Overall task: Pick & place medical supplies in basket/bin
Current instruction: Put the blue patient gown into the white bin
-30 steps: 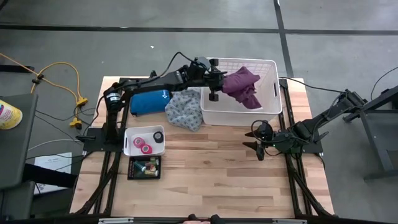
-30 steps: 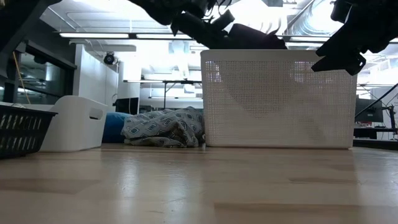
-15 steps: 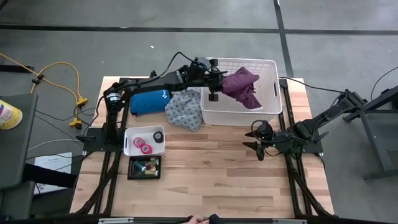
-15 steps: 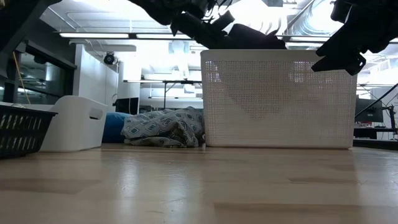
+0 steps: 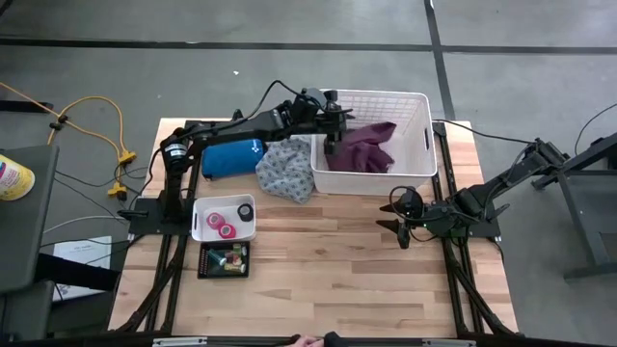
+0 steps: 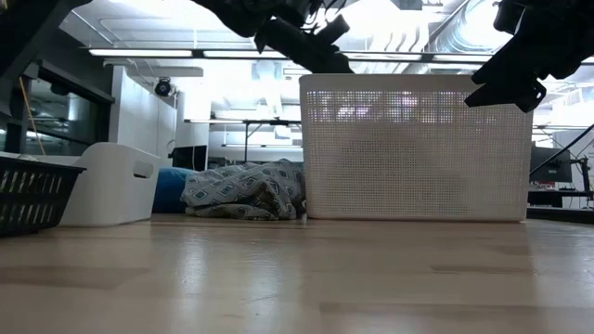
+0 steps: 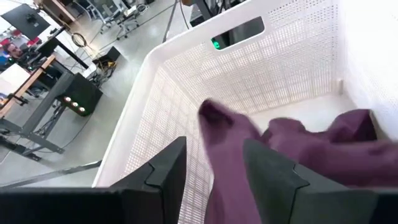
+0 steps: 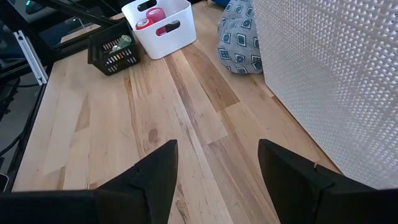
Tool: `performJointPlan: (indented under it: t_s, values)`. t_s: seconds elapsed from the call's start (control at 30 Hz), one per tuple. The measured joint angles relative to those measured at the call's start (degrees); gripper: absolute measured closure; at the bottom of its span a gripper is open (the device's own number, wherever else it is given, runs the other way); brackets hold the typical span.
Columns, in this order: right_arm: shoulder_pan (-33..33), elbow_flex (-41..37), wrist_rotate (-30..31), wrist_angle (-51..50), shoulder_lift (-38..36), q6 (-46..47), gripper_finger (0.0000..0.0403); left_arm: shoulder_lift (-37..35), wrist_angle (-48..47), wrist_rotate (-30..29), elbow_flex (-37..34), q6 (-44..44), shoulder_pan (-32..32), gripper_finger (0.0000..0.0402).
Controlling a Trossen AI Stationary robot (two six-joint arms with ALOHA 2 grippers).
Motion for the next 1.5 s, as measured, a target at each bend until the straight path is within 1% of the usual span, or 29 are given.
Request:
performJointPlan:
  t_s: [0.57,0.67,0.77,0.93,1.13,1.23,1.5]
  values:
    - [0.0,0.0,0.0,0.0,0.0,0.0,0.0192,0.0,1.5,-0.1,0.0,-0.3,-0.2,0.0251]
    - [0.0,0.0,0.0,0.0,0.0,0.0,0.0192,-1.0,1.6,-0.2,0.0,0.0,-0.2,0.0251]
    - [0.0,0.0,0.0,0.0,0.0,0.0,0.0192,-3.6,1.2,-0.1,0.0,0.5,-0.6,0.0251]
    - [0.0,0.0,0.0,0.0,0.0,0.0,0.0192,-8.0,-4.3,-0.5,0.0,0.7,-2.1,0.0251]
    - [0.0,0.0,0.0,0.0,0.0,0.0,0.0192,-13.2,-13.8,-6.7,0.0,0.6,-4.6,0.0250]
    - [0.0,0.0,0.0,0.0,0.0,0.0,0.0192,-15.2,-17.7,-8.2,0.0,0.0,-5.7,0.0250]
    - [0.0,0.0,0.0,0.0,0.0,0.0,0.0192,-20.4,-28.2,-8.5,0.0,-3.2,-6.7,0.0250]
